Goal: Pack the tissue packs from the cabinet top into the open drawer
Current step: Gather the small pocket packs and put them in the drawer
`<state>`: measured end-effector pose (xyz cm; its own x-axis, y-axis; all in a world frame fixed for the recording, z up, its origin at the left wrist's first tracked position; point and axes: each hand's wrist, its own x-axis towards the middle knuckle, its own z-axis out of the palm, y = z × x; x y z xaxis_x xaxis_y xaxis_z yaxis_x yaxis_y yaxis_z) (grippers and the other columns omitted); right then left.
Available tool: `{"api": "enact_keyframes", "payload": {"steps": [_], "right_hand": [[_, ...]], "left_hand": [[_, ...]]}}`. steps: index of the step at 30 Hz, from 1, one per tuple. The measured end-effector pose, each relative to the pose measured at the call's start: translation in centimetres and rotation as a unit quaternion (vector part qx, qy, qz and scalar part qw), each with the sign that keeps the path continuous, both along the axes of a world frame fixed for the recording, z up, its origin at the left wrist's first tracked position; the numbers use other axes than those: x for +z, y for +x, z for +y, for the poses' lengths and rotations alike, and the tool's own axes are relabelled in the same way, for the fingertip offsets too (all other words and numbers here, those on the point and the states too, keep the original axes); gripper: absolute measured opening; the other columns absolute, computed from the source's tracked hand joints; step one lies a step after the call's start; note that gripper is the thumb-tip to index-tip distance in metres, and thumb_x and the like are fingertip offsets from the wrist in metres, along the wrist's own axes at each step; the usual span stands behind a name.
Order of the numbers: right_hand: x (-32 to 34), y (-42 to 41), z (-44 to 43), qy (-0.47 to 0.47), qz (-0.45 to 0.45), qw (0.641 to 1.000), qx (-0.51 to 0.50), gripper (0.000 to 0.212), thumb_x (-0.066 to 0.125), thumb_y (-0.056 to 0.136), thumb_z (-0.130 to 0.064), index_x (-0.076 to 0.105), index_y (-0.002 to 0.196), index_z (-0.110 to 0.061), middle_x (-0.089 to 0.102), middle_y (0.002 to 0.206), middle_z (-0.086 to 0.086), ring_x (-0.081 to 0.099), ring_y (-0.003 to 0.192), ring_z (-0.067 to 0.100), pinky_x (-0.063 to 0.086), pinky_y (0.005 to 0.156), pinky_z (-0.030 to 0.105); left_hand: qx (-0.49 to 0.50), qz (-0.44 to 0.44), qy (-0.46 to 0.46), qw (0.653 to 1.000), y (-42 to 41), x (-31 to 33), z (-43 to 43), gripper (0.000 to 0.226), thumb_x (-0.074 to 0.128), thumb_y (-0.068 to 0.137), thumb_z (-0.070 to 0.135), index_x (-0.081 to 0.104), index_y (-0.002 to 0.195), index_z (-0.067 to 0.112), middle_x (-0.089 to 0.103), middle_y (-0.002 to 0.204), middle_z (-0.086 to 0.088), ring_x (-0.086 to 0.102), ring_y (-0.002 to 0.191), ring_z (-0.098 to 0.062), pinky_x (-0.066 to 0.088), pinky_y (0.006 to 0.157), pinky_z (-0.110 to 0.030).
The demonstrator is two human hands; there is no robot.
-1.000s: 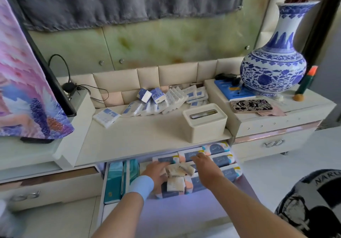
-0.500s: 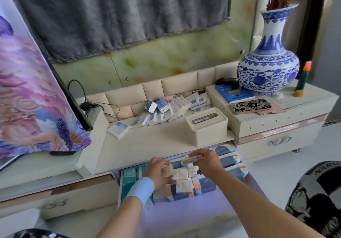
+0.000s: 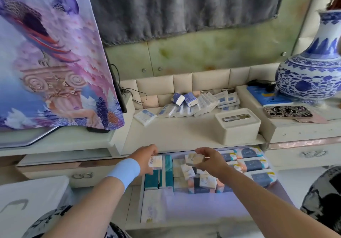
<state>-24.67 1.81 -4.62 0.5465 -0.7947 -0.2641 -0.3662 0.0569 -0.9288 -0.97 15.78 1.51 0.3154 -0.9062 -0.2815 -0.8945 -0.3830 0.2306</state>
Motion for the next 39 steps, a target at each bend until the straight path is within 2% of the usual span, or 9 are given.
{"api": "enact_keyframes", "payload": {"steps": [8, 13, 15, 19, 22, 25, 29, 32, 39], "right_hand": [[-1.0, 5.0, -0.1, -0.125, 0.174, 0.970, 0.114, 0.061, 0.078, 0.072, -0.002, 0.062, 0.124, -0.028, 0.061, 0.110, -0.001, 0.065, 0.084, 0.011, 0.057, 0.066, 0.019], [-1.3, 6.5, -2.5, -0.263, 0.223, 0.927, 0.148, 0.025, 0.074, 0.074, -0.014, 0.072, 0.099, -0.019, 0.059, 0.109, -0.004, 0.063, 0.096, 0.014, 0.047, 0.076, 0.014], [-0.1, 7.4, -3.4, -0.260, 0.203, 0.935, 0.127, 0.031, 0.076, 0.076, -0.022, 0.070, 0.106, -0.021, 0.063, 0.104, -0.006, 0.062, 0.089, 0.010, 0.044, 0.068, 0.008], [2.9, 9.6, -4.9, -0.359, 0.132, 0.918, 0.103, 0.040, 0.081, 0.074, -0.042, 0.064, 0.103, -0.021, 0.063, 0.092, -0.008, 0.059, 0.078, 0.008, 0.046, 0.067, 0.018], [4.3, 10.3, -5.2, -0.410, 0.108, 0.899, 0.110, 0.034, 0.084, 0.072, -0.039, 0.063, 0.086, -0.016, 0.059, 0.082, -0.007, 0.053, 0.069, 0.010, 0.039, 0.062, 0.021], [4.6, 10.0, -5.3, -0.340, 0.107, 0.926, 0.122, 0.038, 0.089, 0.066, -0.040, 0.061, 0.086, -0.024, 0.057, 0.086, -0.013, 0.054, 0.071, 0.005, 0.041, 0.063, 0.017], [4.0, 10.4, -4.4, -0.252, 0.098, 0.941, 0.205, 0.043, 0.087, 0.069, -0.020, 0.064, 0.105, -0.027, 0.060, 0.104, -0.009, 0.064, 0.080, 0.008, 0.053, 0.067, 0.018], [2.9, 10.2, -4.6, -0.276, 0.118, 0.909, 0.290, 0.058, 0.075, 0.074, -0.007, 0.052, 0.122, -0.029, 0.048, 0.124, -0.007, 0.062, 0.089, 0.010, 0.057, 0.073, 0.027], [2.1, 10.4, -4.6, -0.308, 0.180, 0.843, 0.402, 0.075, 0.079, 0.080, -0.036, 0.036, 0.141, -0.032, 0.055, 0.126, -0.014, 0.054, 0.093, 0.008, 0.041, 0.080, 0.022]], "left_hand": [[-0.048, -0.007, 0.030, 0.998, 3.2, 0.1, -1.8, 0.055, 0.082, 0.074, 0.028, 0.053, 0.120, 0.028, 0.053, 0.114, 0.005, 0.054, 0.106, -0.018, 0.049, 0.089, -0.033], [0.005, 0.069, 0.035, 0.997, 2.9, -0.5, -4.2, 0.067, 0.079, 0.075, 0.041, 0.048, 0.134, 0.028, 0.055, 0.132, 0.007, 0.055, 0.112, -0.019, 0.049, 0.092, -0.034], [0.069, 0.195, 0.018, 0.978, 2.3, -1.0, -5.2, 0.064, 0.076, 0.081, 0.036, 0.048, 0.137, 0.021, 0.054, 0.133, 0.001, 0.058, 0.111, -0.020, 0.052, 0.092, -0.035], [0.245, 0.540, 0.006, 0.805, 1.0, -0.9, -6.7, 0.044, 0.068, 0.092, 0.026, 0.052, 0.128, 0.006, 0.052, 0.124, -0.014, 0.065, 0.093, -0.024, 0.060, 0.080, -0.041], [0.283, 0.646, -0.005, 0.709, 0.4, -0.5, -7.7, 0.037, 0.061, 0.096, 0.022, 0.053, 0.128, 0.006, 0.047, 0.127, -0.016, 0.065, 0.098, -0.033, 0.061, 0.077, -0.044], [0.291, 0.711, -0.044, 0.638, 0.1, -0.2, -8.4, 0.022, 0.060, 0.097, 0.021, 0.059, 0.111, 0.004, 0.060, 0.103, -0.018, 0.064, 0.087, -0.029, 0.062, 0.073, -0.040], [0.313, 0.646, -0.087, 0.691, 0.9, -1.3, -8.2, 0.030, 0.061, 0.092, 0.004, 0.057, 0.122, 0.005, 0.065, 0.102, -0.017, 0.067, 0.077, -0.024, 0.057, 0.061, -0.030], [0.287, 0.583, -0.048, 0.759, 1.7, -1.7, -7.4, 0.037, 0.060, 0.089, 0.000, 0.055, 0.124, 0.008, 0.067, 0.107, -0.020, 0.069, 0.077, -0.022, 0.048, 0.054, -0.023], [0.213, 0.538, 0.046, 0.814, 1.9, -1.4, -6.4, 0.027, 0.058, 0.093, 0.002, 0.049, 0.118, 0.009, 0.068, 0.104, -0.021, 0.068, 0.069, -0.019, 0.043, 0.054, -0.021]]}}
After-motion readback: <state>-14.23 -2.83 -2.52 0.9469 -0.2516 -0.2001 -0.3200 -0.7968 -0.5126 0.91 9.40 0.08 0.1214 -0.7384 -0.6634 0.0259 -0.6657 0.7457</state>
